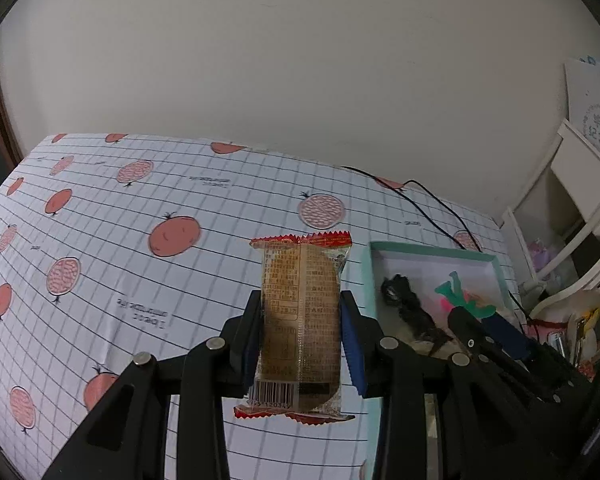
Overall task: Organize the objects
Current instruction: 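Lift and carry the biscuit and green toy over the tray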
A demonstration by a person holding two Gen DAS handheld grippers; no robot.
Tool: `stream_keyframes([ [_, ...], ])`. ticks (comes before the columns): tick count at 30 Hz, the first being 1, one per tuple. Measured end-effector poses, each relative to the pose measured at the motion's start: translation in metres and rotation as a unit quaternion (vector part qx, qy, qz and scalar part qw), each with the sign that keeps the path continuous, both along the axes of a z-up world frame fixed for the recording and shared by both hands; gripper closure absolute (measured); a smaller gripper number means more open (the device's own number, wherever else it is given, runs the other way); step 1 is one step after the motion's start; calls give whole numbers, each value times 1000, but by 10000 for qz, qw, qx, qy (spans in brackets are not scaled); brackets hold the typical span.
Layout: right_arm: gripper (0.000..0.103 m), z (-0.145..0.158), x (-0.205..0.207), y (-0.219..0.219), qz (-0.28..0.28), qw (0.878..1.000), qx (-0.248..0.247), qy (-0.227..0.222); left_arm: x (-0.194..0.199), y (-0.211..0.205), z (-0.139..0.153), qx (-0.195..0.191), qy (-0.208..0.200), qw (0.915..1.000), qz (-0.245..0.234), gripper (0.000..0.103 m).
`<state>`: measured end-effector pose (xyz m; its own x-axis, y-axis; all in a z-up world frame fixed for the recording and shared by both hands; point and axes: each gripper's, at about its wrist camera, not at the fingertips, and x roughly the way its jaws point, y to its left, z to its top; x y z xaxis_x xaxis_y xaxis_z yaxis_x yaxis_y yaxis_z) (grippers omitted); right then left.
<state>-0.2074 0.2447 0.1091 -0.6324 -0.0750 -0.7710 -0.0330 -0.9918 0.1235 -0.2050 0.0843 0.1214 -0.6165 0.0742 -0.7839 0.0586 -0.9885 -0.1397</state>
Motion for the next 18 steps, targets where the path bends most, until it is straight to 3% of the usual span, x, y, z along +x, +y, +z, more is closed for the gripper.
stream_keyframes([
  [18, 60, -5, 7, 71, -834, 9964, 172, 28, -4, 46, -6, 107, -6, 9987, -497, 65],
])
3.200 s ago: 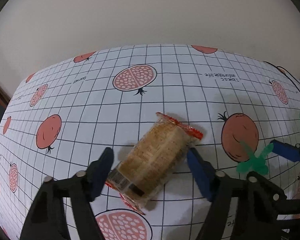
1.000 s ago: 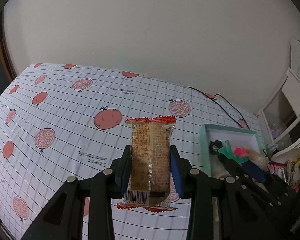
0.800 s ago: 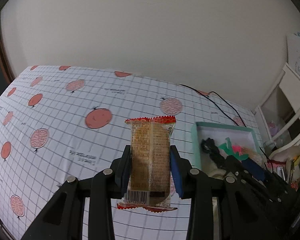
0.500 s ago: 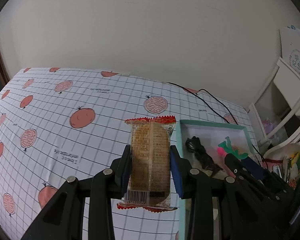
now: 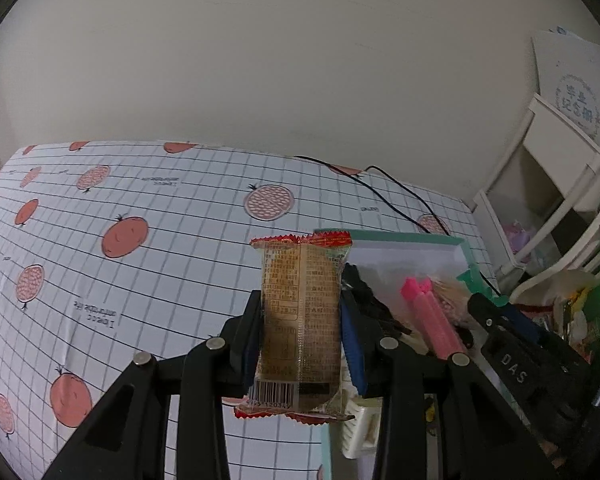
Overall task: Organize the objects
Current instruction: 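Lift and carry the biscuit and green toy over the tray, then lower and release the biscuit with the left tool while the right releases the green toy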
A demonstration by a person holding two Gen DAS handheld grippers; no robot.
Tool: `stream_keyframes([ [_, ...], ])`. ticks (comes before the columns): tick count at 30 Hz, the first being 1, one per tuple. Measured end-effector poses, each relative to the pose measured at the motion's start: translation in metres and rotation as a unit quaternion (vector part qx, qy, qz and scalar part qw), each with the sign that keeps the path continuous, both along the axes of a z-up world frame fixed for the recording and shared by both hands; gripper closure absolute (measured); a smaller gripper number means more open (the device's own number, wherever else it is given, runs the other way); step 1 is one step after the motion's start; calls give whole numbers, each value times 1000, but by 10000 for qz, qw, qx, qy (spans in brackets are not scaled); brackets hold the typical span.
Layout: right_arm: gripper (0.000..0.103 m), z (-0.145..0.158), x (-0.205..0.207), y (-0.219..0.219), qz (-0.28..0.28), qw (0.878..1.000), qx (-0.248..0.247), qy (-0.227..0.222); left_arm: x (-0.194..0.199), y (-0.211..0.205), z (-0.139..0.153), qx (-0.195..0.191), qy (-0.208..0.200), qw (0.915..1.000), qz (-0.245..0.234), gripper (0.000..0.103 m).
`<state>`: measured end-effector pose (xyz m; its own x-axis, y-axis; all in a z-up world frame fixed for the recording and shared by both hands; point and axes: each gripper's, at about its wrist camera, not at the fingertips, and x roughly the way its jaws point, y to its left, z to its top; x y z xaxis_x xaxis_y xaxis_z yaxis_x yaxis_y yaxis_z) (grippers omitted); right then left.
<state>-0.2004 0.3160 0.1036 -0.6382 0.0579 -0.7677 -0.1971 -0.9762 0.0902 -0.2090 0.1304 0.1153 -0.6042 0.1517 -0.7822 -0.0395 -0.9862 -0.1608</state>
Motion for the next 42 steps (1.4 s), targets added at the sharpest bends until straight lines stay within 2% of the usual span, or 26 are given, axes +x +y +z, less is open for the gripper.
stream_keyframes([
  [13, 60, -8, 0, 15, -157, 9997, 135, -93, -2, 43, -23, 148, -482, 9956, -790, 65],
  [18, 60, -15, -2, 14, -129, 9997, 154, -167, -3, 51, -37, 154, -746, 9928, -928, 65],
  [29, 60, -31, -6, 16, -128, 9993, 118, -339, -2, 62, -55, 160, -1049, 9876, -1153, 65],
  [42, 60, -43, -12, 15, -93, 9992, 78, -391, -3, 63, -71, 418, -1351, 9825, -1216, 65],
])
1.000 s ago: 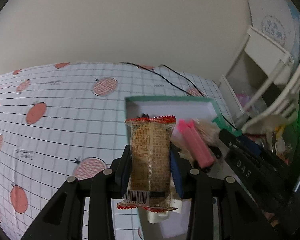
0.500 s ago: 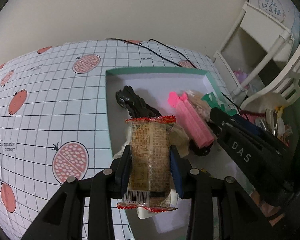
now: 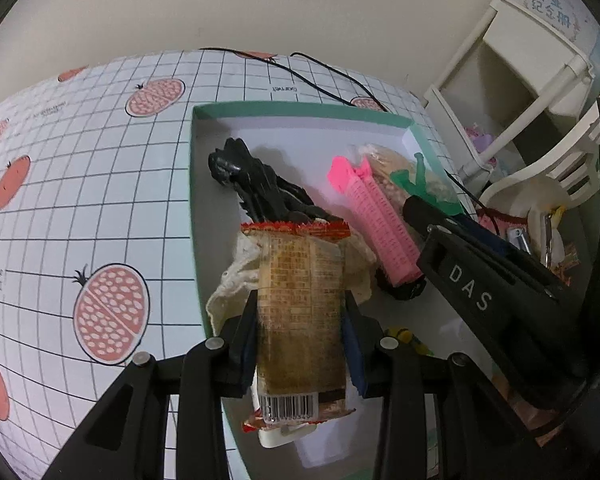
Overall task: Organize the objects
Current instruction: 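Lower and release the biscuit with the left tool while the right releases the green toy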
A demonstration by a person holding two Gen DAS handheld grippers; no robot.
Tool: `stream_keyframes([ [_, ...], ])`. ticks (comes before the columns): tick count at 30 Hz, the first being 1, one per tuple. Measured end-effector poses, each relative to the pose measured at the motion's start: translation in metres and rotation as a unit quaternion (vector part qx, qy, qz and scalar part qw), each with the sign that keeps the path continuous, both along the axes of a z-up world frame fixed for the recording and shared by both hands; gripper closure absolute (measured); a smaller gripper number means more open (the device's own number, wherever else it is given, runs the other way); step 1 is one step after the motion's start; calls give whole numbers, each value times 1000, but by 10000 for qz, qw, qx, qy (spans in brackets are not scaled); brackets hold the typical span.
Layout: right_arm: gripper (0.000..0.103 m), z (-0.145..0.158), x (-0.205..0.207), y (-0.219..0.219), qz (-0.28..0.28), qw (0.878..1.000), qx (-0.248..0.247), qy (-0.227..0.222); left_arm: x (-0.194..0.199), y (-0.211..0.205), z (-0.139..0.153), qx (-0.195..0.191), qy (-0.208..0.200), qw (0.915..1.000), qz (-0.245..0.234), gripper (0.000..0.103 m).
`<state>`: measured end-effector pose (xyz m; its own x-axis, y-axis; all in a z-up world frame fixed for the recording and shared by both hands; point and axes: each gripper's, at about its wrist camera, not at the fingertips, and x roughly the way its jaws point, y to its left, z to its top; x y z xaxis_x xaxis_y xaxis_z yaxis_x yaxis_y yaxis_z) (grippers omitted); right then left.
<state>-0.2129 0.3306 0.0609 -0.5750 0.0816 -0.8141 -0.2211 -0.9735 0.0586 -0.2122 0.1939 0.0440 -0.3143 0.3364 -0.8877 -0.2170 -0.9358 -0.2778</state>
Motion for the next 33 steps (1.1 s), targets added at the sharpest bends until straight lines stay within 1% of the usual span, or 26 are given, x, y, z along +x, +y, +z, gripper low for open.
stream_keyframes([
  [16, 60, -7, -3, -2, 0, 10000, 16, 1, -3, 0, -6, 27, -73, 10000, 8, 64],
  [20, 60, -5, -3, -3, 8, 10000, 17, -2, -2, 1, -2, -19, -95, 9999, -55, 62],
  [23, 60, -2, -3, -6, 42, 10000, 24, -5, -2, 2, 3, -8, -76, 9999, -95, 54],
  [30, 59, 2, -2, -9, 96, 9999, 16, -64, 0, 1, 10, 40, -100, 9998, -173, 53],
  [33, 59, 4, -2, -8, 65, 10000, 28, -65, 1, -1, 15, 5, -92, 9998, -197, 53],
])
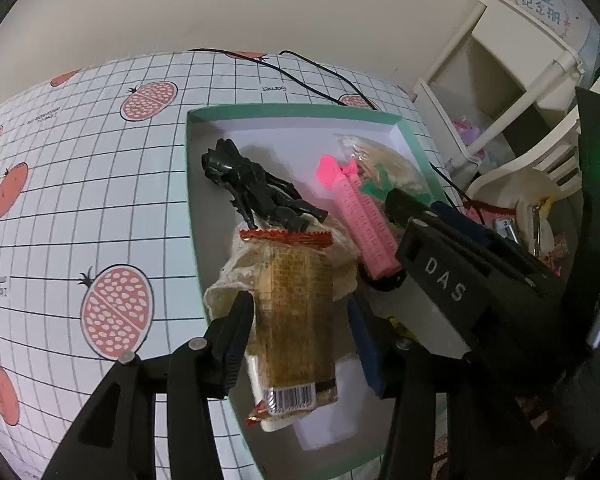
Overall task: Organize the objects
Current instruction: 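Lower and release the biscuit with the left tool while the right releases the green toy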
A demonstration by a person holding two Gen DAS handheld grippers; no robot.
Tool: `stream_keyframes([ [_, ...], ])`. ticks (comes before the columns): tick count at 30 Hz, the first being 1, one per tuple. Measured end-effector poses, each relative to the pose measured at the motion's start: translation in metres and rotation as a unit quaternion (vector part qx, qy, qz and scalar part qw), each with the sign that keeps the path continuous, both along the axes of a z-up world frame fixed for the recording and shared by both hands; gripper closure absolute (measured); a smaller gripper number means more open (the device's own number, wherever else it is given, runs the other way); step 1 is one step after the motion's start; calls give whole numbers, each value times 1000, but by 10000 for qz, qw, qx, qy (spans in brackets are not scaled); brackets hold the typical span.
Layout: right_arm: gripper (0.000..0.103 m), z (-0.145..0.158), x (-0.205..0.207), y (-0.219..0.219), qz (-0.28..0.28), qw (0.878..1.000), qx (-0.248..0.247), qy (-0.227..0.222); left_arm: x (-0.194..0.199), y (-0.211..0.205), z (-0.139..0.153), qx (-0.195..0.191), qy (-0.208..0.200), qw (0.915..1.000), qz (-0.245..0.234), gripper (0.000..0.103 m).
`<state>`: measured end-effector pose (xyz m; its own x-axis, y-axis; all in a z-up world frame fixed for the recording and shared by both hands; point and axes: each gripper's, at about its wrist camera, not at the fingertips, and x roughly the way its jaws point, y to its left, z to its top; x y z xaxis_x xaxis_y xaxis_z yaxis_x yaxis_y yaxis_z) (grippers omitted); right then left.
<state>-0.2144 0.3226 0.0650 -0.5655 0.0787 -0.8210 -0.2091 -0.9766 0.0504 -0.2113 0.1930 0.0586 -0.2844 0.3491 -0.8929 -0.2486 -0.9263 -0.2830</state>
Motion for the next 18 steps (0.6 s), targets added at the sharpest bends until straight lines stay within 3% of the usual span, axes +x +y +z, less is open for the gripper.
stream_keyframes([
  [9, 60, 8, 1, 6, -94, 9999, -117, 56, -1, -20, 17, -149, 285, 9990, 309, 53],
  [15, 60, 8, 3, 3, -34, 9999, -113, 4, -4, -54, 27, 27, 579, 9909, 1216, 53],
  [18, 60, 8, 4, 0, -14, 9999, -109, -15, -7, -68, 24, -113, 623, 9862, 1531, 49],
])
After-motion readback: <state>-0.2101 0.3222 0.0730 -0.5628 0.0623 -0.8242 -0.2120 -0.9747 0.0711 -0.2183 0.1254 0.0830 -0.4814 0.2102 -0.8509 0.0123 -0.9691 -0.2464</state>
